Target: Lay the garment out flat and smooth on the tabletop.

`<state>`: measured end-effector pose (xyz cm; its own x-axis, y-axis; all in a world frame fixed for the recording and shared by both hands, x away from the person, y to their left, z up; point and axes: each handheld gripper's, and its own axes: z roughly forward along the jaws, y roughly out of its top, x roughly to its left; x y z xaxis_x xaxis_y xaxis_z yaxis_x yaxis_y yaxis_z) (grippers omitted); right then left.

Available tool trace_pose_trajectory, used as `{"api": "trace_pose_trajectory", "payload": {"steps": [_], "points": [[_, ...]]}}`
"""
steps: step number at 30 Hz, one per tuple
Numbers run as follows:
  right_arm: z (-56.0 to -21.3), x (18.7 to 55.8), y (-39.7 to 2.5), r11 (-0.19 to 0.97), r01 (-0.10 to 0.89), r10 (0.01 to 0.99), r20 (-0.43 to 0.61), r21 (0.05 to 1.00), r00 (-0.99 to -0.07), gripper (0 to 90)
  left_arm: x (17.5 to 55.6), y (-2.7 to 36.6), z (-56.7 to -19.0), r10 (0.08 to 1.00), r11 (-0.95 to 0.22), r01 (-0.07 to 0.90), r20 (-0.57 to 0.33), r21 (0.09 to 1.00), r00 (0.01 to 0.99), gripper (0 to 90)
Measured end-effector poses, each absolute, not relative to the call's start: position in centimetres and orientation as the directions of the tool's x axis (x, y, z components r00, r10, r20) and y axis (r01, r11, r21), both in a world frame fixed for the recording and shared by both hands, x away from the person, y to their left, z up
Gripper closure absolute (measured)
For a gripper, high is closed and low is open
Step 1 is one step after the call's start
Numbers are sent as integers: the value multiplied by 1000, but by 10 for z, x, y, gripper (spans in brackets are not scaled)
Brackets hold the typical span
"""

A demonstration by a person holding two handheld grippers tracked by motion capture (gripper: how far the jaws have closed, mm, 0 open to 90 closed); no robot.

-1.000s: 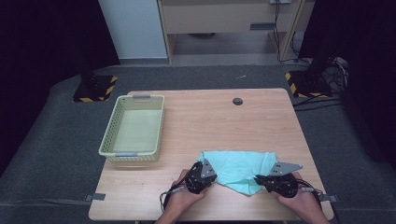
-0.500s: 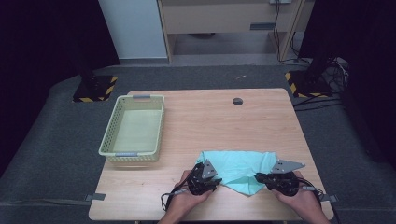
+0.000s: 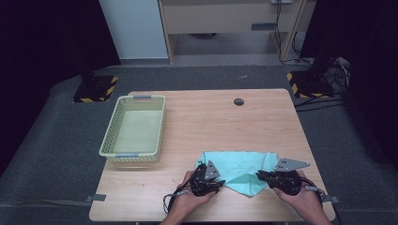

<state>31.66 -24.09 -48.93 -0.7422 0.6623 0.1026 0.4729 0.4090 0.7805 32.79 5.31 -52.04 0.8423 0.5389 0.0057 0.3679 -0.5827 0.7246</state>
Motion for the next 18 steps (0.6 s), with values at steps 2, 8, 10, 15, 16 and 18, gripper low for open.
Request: {"api": "trace_pose_trajectory", "payload": {"steps": [2, 8, 10, 15, 16, 18], "points": [[-489, 316, -240, 409, 475, 665, 102, 780, -740, 842, 328, 52, -521, 536, -585, 367, 5, 723, 844, 622], [-489, 316, -240, 414, 473, 659, 102, 778, -745, 842, 328, 50, -520, 527, -591, 370, -4, 717, 850, 736], [-488, 316, -239, 414, 471, 658, 101, 779, -746, 841, 329, 49, -519, 528, -589, 371, -5, 718, 849, 776], [-488, 315, -238, 421, 468, 654, 98, 777, -750, 841, 330, 51, -516, 528, -587, 368, -5, 721, 849, 834], [-487, 315, -238, 423, 468, 654, 96, 776, -750, 842, 330, 51, -515, 527, -590, 365, 1, 721, 850, 840], [-487, 315, -238, 422, 468, 655, 96, 776, -750, 841, 330, 52, -514, 536, -582, 370, 0, 724, 844, 848]]}}
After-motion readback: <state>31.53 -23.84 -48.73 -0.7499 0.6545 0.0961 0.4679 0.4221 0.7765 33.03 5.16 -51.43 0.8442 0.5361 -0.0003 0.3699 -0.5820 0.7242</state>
